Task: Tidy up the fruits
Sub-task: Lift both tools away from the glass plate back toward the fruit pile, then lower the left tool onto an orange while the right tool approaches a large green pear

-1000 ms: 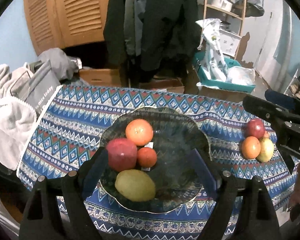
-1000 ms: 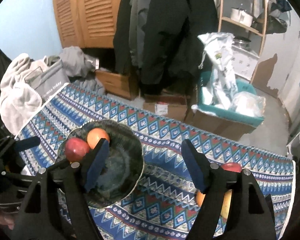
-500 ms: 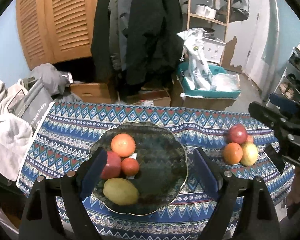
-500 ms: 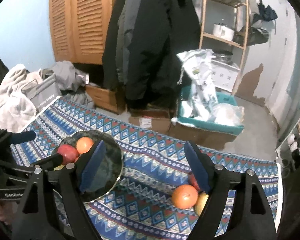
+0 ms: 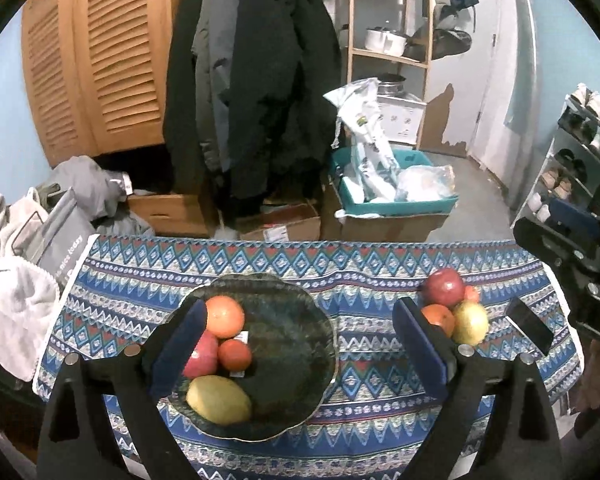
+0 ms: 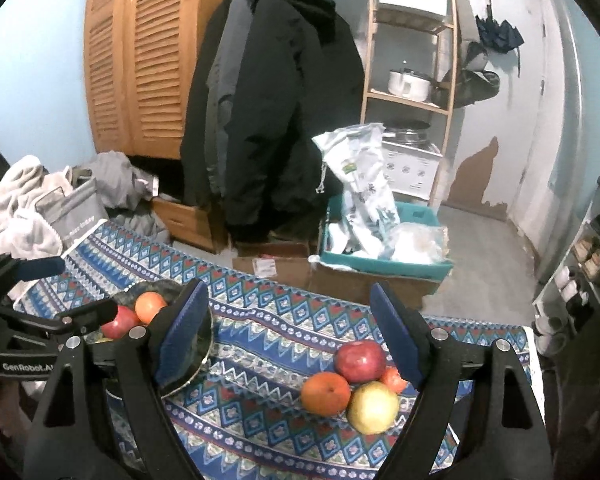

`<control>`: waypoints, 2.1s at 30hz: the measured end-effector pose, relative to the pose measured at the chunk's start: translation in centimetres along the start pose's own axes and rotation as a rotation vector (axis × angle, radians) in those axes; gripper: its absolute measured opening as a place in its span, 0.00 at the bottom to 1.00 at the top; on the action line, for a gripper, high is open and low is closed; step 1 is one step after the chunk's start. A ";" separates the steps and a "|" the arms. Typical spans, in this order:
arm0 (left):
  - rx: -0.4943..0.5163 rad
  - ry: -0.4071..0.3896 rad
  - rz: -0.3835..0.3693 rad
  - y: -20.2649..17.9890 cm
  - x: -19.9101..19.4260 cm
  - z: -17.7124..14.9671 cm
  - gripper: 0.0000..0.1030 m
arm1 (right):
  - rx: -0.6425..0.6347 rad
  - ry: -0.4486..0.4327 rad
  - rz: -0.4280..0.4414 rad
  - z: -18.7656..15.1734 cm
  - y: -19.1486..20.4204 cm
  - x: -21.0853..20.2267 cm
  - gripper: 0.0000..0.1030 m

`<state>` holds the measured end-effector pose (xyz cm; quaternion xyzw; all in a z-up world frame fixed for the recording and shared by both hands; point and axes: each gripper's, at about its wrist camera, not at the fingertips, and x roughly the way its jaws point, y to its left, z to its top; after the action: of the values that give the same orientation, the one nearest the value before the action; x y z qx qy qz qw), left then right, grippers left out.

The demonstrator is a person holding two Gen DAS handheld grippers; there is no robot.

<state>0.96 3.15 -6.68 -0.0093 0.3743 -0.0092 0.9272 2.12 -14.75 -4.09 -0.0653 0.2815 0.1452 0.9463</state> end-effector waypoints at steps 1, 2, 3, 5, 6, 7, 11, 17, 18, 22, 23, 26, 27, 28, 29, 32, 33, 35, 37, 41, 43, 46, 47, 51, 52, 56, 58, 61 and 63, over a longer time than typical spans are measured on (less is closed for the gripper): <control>0.003 -0.004 -0.003 -0.2 -0.1 0.1 0.92 | 0.005 -0.003 -0.005 -0.1 -0.3 -0.3 0.80; 0.007 -0.006 -0.007 -0.6 -0.2 0.2 0.92 | 0.009 -0.005 -0.009 -0.1 -0.6 -0.5 0.80; 0.014 -0.008 -0.011 -1.0 -0.2 0.3 0.92 | 0.012 -0.006 -0.011 -0.2 -1.0 -0.7 0.80; 0.022 -0.009 -0.018 -1.6 -0.1 0.5 0.93 | 0.024 -0.008 -0.021 -0.3 -1.8 -1.1 0.80; 0.025 -0.007 -0.022 -1.9 0.0 0.6 0.93 | 0.028 -0.008 -0.025 -0.4 -2.2 -1.3 0.80; 0.029 -0.005 -0.026 -2.2 0.0 0.6 0.93 | 0.035 -0.008 -0.031 -0.6 -2.6 -1.4 0.80; 0.051 0.011 -0.041 -3.5 0.7 0.6 0.93 | 0.061 0.006 -0.056 -1.2 -4.3 -1.7 0.80; 0.088 0.034 -0.070 -5.7 1.4 0.5 0.93 | 0.088 0.046 -0.086 -2.5 -6.5 -1.6 0.80; 0.097 0.039 -0.070 -6.1 1.6 0.5 0.93 | 0.092 0.052 -0.095 -2.8 -6.9 -1.5 0.80; 0.116 0.049 -0.077 -7.2 2.2 0.2 0.93 | 0.107 0.073 -0.105 -3.6 -8.0 -1.4 0.80; 0.123 0.050 -0.077 -7.5 2.4 0.2 0.93 | 0.111 0.075 -0.108 -3.7 -8.3 -1.4 0.80; 0.142 0.064 -0.079 -8.3 3.3 0.2 0.93 | 0.119 0.085 -0.118 -4.1 -8.9 -1.2 0.80; 0.143 0.072 -0.084 -8.5 3.6 0.1 0.93 | 0.120 0.089 -0.123 -4.3 -9.2 -1.1 0.80; 0.143 0.084 -0.093 -8.7 4.0 0.0 0.93 | 0.120 0.099 -0.124 -4.5 -9.4 -0.8 0.80; 0.141 0.097 -0.099 -8.8 4.3 0.0 0.93 | 0.120 0.108 -0.125 -4.7 -9.5 -0.6 0.80; 0.138 0.132 -0.114 -9.2 5.5 -0.3 0.93 | 0.126 0.142 -0.120 -5.6 -10.2 0.5 0.80; 0.137 0.144 -0.117 -9.3 5.9 -0.4 0.93 | 0.128 0.155 -0.114 -5.9 -10.4 0.7 0.80; 0.133 0.162 -0.124 -9.6 6.8 -0.6 0.93 | 0.139 0.184 -0.104 -6.6 -10.8 1.5 0.80; 0.140 0.167 -0.116 -9.9 7.7 -0.8 0.93 | 0.157 0.208 -0.095 -7.3 -11.4 2.2 0.80; 0.167 0.177 -0.103 -10.9 9.4 -1.4 0.93 | 0.183 0.267 -0.084 -8.7 -12.1 3.9 0.80; 0.184 0.186 -0.100 -11.4 10.3 -1.9 0.93 | 0.198 0.298 -0.075 -9.4 -12.5 4.9 0.80; 0.204 0.203 -0.102 -12.1 11.3 -2.3 0.93 | 0.206 0.336 -0.065 -10.4 -12.8 6.1 0.80; 0.209 0.209 -0.104 -12.3 11.7 -2.4 0.93 | 0.204 0.346 -0.061 -10.7 -12.9 6.6 0.80; 0.222 0.225 -0.117 -12.9 12.7 -2.8 0.93 | 0.199 0.394 -0.040 -11.9 -12.9 8.4 0.80; 0.223 0.230 -0.121 -13.0 12.9 -2.8 0.93 | 0.200 0.405 -0.035 -12.2 -12.9 8.8 0.80; 0.222 0.252 -0.140 -13.2 14.0 -3.2 0.93 | 0.201 0.443 -0.018 -13.3 -12.8 10.3 0.80; 0.226 0.266 -0.150 -13.4 14.5 -3.5 0.93 | 0.197 0.463 -0.010 -13.8 -12.8 11.1 0.80; 0.229 0.287 -0.167 -13.6 15.1 -4.0 0.93 | 0.193 0.492 0.003 -14.5 -12.9 12.2 0.80; 0.234 0.300 -0.164 -13.6 15.5 -4.3 0.93 | 0.187 0.516 0.004 -15.0 -12.9 13.0 0.80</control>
<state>9.03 -10.89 -20.19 0.0695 0.5026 -0.1296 0.8519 8.81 -26.98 -23.25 -0.0120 0.5255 0.0992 0.8449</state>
